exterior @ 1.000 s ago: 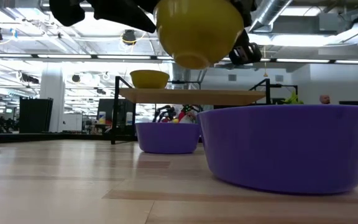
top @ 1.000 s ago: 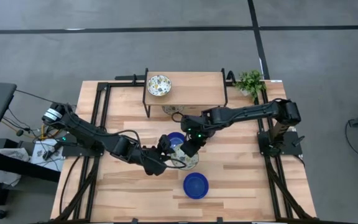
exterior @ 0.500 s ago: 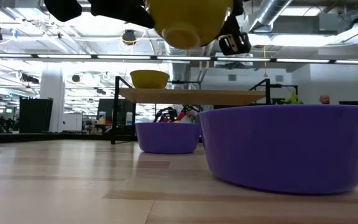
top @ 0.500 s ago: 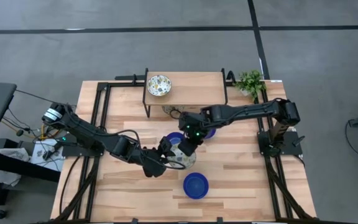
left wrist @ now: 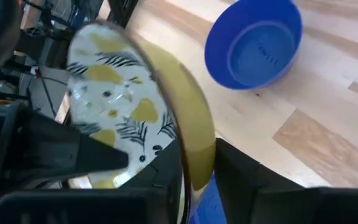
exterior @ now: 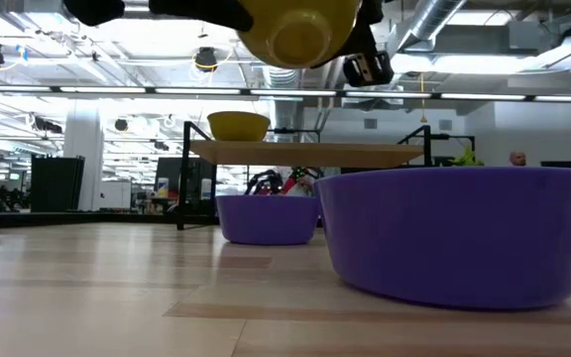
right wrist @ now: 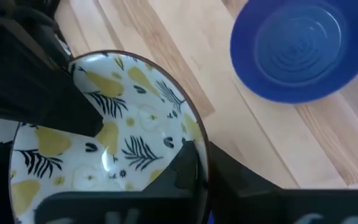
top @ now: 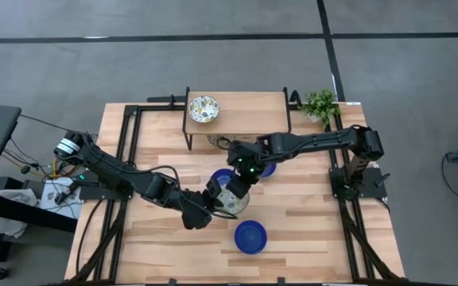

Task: Pick & Place Mini bowls
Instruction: Stack the bottom white bowl on top of the white bowl on the shelf

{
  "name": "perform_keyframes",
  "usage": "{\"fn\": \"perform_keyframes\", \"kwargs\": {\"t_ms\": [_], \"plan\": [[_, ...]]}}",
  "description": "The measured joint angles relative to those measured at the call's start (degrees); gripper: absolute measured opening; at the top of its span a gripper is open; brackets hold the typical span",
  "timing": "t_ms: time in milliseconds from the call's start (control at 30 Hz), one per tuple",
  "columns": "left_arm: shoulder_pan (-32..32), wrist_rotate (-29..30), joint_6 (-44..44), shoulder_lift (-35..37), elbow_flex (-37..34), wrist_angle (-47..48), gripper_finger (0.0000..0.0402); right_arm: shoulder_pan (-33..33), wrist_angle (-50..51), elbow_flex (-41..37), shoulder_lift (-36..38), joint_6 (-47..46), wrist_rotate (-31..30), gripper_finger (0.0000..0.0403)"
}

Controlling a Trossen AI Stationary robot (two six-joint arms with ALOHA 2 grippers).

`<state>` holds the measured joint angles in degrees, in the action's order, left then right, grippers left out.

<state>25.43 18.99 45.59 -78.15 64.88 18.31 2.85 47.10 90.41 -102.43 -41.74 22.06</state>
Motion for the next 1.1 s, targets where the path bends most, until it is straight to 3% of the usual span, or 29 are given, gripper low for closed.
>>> {"fn": "perform_keyframes", "kwargs": {"t_ms": [267,867,1100], "plan": [[0.0,-3.3,-0.5,-0.1,0.0,0.4,0.0020,-0.4,-2.7,0.2,0.0,1.3,2.2,0.0046],[0.2,-3.2,-6.2,0.1,0.0,3.6,0.0021,-1.2,-1.8,-0.2,2.1,5.7,5.4,0.0185],[0.2,-0.8,-11.5,0.2,-0.1,7.2,0.0021,-1.7,0.4,-0.2,7.7,6.6,1.6,0.0203]]}}
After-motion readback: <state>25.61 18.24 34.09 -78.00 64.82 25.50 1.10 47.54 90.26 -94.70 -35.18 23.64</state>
